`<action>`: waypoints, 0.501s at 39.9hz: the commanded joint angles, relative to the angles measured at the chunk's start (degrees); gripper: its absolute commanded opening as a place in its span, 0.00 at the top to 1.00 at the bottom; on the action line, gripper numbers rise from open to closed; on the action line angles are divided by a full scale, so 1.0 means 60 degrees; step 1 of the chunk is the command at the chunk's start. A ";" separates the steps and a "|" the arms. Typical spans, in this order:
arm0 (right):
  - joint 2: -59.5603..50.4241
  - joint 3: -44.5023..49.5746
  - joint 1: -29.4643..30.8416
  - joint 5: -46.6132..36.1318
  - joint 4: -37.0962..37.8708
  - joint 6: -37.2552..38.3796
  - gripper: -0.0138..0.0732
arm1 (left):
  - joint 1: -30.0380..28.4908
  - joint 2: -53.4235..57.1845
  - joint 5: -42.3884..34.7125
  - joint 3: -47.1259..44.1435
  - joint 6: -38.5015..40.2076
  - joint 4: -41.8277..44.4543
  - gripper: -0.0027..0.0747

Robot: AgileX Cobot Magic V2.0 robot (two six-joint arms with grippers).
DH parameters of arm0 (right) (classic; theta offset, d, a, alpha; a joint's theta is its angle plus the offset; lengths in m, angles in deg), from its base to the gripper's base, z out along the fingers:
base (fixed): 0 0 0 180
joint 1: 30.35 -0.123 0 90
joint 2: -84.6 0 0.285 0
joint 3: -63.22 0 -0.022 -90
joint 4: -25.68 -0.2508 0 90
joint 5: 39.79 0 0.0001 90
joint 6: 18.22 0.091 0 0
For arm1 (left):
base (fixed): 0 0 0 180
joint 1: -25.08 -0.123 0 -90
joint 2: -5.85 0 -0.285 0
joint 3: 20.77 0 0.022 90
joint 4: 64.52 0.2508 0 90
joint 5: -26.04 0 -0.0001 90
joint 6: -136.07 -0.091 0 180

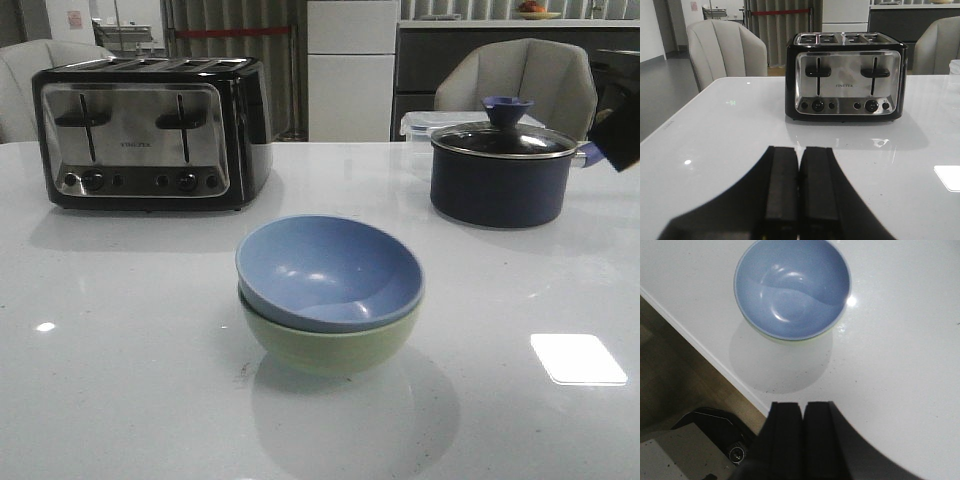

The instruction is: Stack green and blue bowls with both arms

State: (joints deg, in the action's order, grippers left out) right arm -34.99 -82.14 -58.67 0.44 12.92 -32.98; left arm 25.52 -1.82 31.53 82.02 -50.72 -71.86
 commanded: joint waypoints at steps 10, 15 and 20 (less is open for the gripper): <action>-0.0119 -0.0247 0.0014 -0.0507 -0.0038 -0.0089 0.78 | 0.0328 0.0198 -0.1039 -0.0098 0.0663 0.0592 0.84; -0.0119 -0.0247 0.0014 -0.0507 -0.0038 -0.0089 0.78 | 0.0328 0.0198 -0.1159 -0.0098 0.0663 0.0574 0.84; -0.0119 -0.0247 0.0014 -0.0507 -0.0038 -0.0089 0.78 | 0.0328 0.0198 -0.1159 -0.0098 0.0663 0.0574 0.84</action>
State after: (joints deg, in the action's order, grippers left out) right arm -34.99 -82.14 -58.67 0.44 12.92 -32.98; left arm 27.11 -1.82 29.85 82.02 -47.30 -68.50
